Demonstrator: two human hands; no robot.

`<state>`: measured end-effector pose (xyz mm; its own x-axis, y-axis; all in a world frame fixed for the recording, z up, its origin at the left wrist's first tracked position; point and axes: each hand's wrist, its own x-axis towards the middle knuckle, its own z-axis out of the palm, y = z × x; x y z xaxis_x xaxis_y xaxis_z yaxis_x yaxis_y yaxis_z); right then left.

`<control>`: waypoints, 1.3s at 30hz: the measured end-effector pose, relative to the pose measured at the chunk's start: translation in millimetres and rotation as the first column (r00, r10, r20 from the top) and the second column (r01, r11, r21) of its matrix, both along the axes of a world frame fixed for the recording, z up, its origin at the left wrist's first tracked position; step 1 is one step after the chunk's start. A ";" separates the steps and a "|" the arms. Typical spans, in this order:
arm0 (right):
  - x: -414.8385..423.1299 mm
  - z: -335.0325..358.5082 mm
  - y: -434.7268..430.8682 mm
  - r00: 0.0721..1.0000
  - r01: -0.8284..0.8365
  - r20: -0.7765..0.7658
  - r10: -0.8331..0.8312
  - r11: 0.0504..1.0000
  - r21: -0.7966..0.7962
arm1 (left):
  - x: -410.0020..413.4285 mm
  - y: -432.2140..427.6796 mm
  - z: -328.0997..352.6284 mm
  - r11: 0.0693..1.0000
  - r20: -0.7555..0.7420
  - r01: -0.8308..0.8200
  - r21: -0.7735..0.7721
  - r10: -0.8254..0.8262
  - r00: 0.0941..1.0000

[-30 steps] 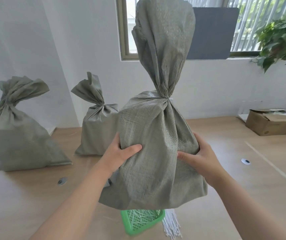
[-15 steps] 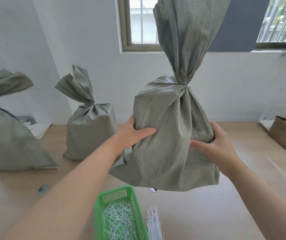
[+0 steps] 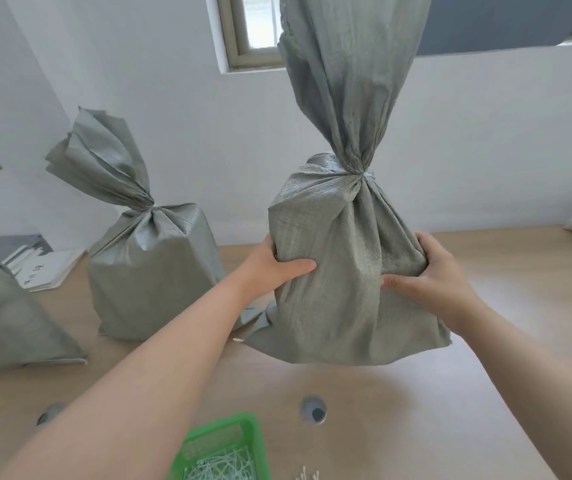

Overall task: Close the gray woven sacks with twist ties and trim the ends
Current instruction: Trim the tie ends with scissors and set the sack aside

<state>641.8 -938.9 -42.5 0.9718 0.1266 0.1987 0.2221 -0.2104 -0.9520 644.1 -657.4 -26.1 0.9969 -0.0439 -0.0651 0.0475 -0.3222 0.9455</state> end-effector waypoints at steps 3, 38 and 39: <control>27.5 -20.2 3.0 1.000 -0.019 0.011 0.019 1.000 -0.010 | 21.5 2.1 -21.7 0.999 -0.019 -0.032 -0.008 0.032 0.999; 113.6 -114.0 15.1 1.000 -0.012 -0.014 0.008 0.954 -0.300 | 84.4 28.0 -115.4 0.992 -0.008 -0.112 0.059 0.113 0.994; 113.2 -113.4 15.2 1.000 -0.012 -0.013 0.009 0.953 -0.303 | 84.1 27.6 -116.0 0.992 -0.006 -0.112 0.060 0.112 0.994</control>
